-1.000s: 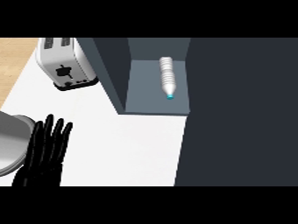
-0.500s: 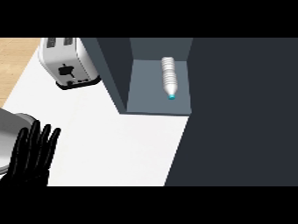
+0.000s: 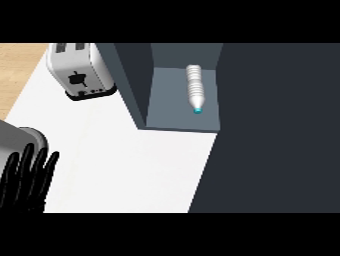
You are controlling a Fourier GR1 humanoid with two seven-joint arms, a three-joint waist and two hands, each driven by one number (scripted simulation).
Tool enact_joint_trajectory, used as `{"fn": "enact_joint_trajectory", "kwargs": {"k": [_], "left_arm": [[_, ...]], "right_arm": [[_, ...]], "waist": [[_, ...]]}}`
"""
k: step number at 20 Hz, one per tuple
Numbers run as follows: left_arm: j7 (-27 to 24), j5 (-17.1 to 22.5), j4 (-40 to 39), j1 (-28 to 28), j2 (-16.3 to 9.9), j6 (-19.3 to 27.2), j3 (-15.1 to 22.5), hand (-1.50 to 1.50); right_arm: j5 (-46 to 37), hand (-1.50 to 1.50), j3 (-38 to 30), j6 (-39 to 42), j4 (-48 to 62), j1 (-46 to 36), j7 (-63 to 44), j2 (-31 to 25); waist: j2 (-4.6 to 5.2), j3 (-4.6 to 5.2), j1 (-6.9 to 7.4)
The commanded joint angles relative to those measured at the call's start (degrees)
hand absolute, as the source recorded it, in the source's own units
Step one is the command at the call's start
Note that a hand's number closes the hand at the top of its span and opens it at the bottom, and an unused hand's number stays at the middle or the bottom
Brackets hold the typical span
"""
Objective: Pick up the bottled water, place it into the cabinet and close the cabinet
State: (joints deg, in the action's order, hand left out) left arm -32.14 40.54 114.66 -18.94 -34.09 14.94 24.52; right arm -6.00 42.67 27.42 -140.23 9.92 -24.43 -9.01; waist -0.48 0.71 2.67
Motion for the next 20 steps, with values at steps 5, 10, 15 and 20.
{"fn": "enact_joint_trajectory", "kwargs": {"k": [5, 10, 15, 20], "left_arm": [[-0.49, 1.87, 0.23, -1.19, -1.62, -3.02, -2.19, -1.50], [-0.71, 2.30, 0.88, -0.85, -2.42, -4.29, -3.27, -1.50], [-1.03, 2.51, 1.02, -1.21, -2.24, -4.63, -3.44, -1.50], [-0.77, 3.53, 1.02, -1.18, -3.18, -6.10, -4.60, -1.50]], "right_arm": [[-3.62, 1.50, 3.84, -8.11, 5.33, -7.56, -3.77, 8.51], [-2.09, 1.50, 2.32, -7.50, 5.95, -8.85, -3.64, 8.49], [1.13, 1.50, 2.28, -8.51, 6.49, -6.86, -2.93, 8.49], [5.94, 1.50, 3.00, -7.58, 9.71, -6.62, -3.53, 8.51]], "waist": [[0.43, 0.16, 1.37], [0.84, 0.16, 2.18], [1.24, 0.11, 2.82], [1.91, 0.06, 4.23]]}}
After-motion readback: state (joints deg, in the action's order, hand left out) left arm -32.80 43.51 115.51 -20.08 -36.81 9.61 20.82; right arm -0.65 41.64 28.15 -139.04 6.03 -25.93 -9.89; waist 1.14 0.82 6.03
